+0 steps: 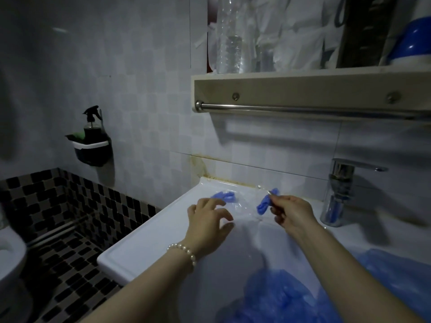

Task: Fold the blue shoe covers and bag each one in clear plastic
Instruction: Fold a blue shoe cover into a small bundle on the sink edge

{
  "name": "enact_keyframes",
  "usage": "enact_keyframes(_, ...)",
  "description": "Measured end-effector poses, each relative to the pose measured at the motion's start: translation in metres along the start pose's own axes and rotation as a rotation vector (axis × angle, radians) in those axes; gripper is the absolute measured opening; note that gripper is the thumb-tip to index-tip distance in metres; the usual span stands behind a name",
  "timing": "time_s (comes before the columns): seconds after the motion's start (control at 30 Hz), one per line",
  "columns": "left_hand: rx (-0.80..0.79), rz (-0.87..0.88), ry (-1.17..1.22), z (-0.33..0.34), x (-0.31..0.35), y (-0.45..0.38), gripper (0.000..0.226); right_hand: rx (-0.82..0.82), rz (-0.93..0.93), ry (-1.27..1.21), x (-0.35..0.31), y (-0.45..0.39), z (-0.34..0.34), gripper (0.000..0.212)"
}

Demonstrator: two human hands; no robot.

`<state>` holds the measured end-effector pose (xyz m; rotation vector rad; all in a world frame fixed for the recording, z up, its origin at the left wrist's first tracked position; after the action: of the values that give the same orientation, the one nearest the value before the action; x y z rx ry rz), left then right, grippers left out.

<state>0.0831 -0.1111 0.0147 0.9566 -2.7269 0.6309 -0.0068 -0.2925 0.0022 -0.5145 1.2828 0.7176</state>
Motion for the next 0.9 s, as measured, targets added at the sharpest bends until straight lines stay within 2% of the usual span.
enact_keyframes(0.1, -0.071, 0.141, -0.17, 0.021, 0.01, -0.007, 0.032, -0.031, 0.047, 0.075, 0.014, -0.007, 0.004, 0.014)
enact_keyframes(0.27, -0.16, 0.114, -0.12, 0.039, -0.002, -0.011, 0.033, -0.048, 0.032, 0.211, 0.025, -0.011, 0.009, 0.015)
enact_keyframes(0.4, -0.06, 0.127, -0.084, 0.031, -0.003, -0.008, 0.034, -0.111, 0.057, 0.34, 0.038, -0.004, 0.018, 0.03)
enact_keyframes(0.57, 0.091, 0.19, -0.125, 0.012, 0.001, -0.002, 0.014, -0.293, 0.13, 0.49, 0.055, 0.008, 0.049, 0.023)
enact_keyframes(0.63, 0.114, 0.173, -0.064, 0.011, -0.006, -0.003, 0.019, -0.325, 0.142, 0.518, 0.057, 0.016, 0.062, 0.021)
enact_keyframes(0.7, 0.156, 0.168, 0.024, 0.004, -0.005, 0.001, 0.018, -0.252, 0.084, 0.514, 0.052, 0.018, 0.068, 0.017)
enact_keyframes(0.8, 0.289, 0.247, 0.114, -0.013, 0.01, 0.01, 0.03, -0.076, -0.066, 0.552, 0.035, 0.015, 0.069, 0.014)
enact_keyframes(0.9, 0.188, 0.241, 0.215, -0.006, 0.009, 0.005, 0.026, 0.034, -0.103, 0.528, 0.035, 0.01, 0.067, 0.024)
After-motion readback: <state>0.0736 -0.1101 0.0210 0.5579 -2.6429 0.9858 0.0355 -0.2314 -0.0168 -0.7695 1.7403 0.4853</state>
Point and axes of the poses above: each hand's wrist, its own y-axis away from the middle knuckle, its own z-axis out of the palm, x = y × z, the point moved 9 cm from there along -y, towards the middle knuckle, and after that the axes turned 7 degrees about -x, right-handed, at the moved point
